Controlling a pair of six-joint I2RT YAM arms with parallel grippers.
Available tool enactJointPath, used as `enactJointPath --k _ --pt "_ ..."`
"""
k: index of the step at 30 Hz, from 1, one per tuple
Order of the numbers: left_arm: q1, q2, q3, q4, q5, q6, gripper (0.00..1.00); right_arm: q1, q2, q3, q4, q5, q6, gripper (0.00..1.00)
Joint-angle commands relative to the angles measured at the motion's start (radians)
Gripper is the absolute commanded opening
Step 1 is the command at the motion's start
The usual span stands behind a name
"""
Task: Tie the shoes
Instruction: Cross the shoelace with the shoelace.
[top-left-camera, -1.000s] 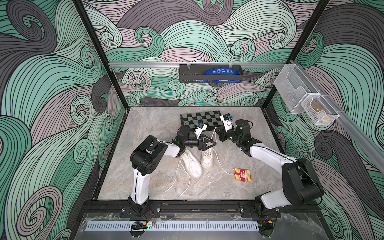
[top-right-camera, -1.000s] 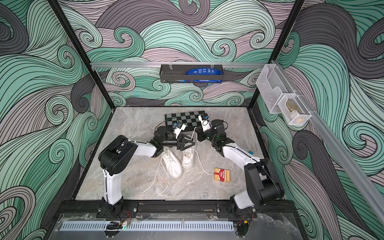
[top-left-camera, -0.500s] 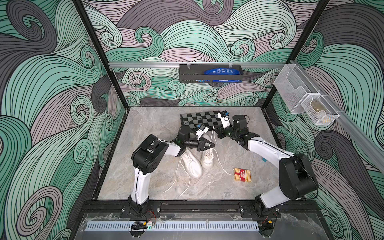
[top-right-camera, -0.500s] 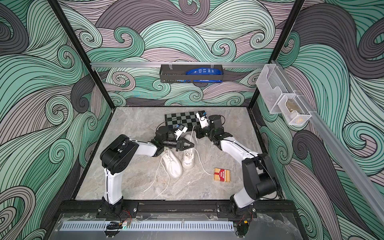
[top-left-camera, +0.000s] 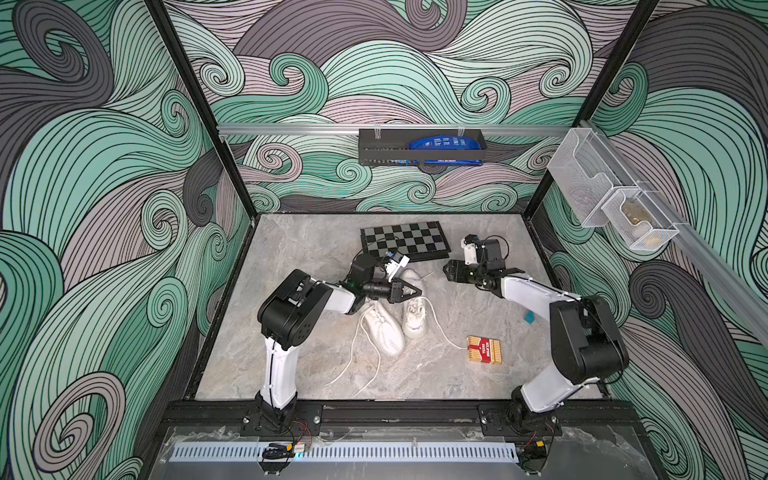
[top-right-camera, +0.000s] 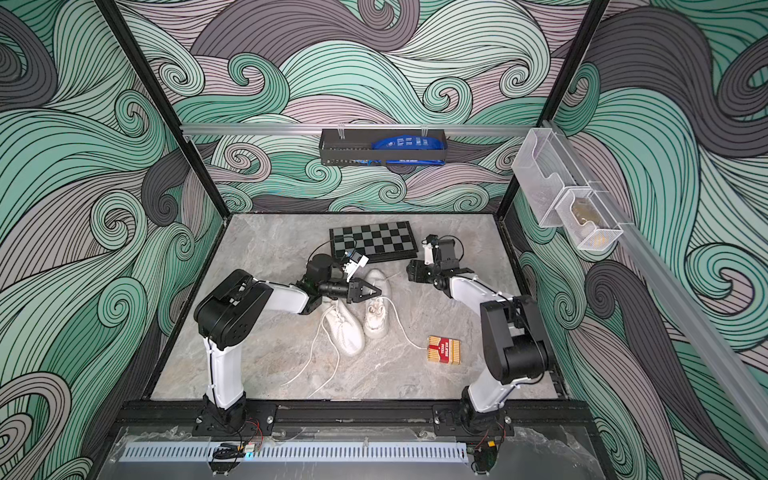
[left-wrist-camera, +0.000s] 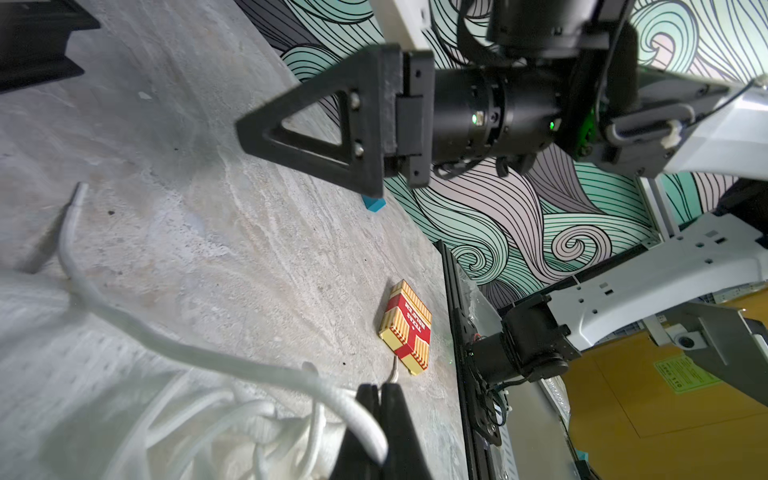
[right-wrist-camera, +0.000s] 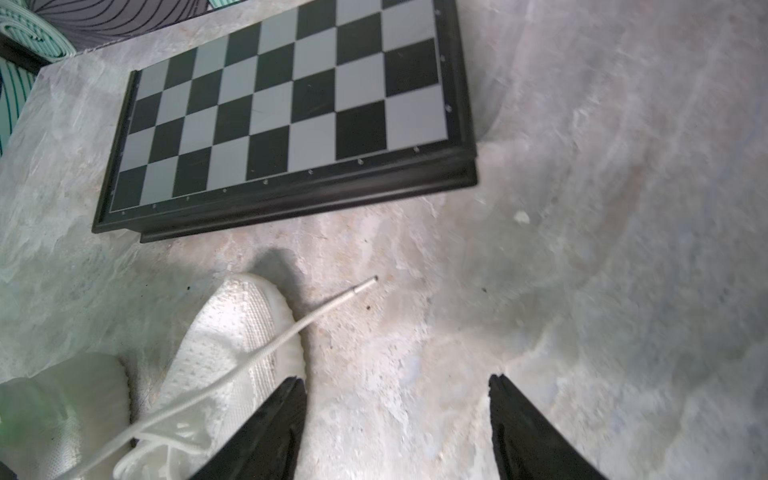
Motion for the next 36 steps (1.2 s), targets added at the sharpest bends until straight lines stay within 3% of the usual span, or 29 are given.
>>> enactJointPath --k 1,6,14,30,36 --pt "0.012 -0.043 0.04 -0.09 -0.012 0.055 0.0 0.028 -0.105 -0.077 -0.102 0.011 0.039 0.7" --pt "0.017 -0.041 0.072 -0.193 -0.015 0.13 0.0 0.17 -0.222 -0.179 -0.189 0.059 0.084 0.6" --pt "0.019 -0.048 0.083 -0.259 -0.023 0.186 0.0 0.361 -0.172 -0.237 -0.219 0.128 0.155 0.44" --pt "0.018 -0.067 0.104 -0.361 -0.042 0.277 0.0 0.466 -0.118 -0.25 -0.299 0.314 0.21 0.2" --pt "0.019 -0.072 0.111 -0.39 -0.043 0.303 0.0 0.467 -0.095 -0.245 -0.299 0.318 0.195 0.0"
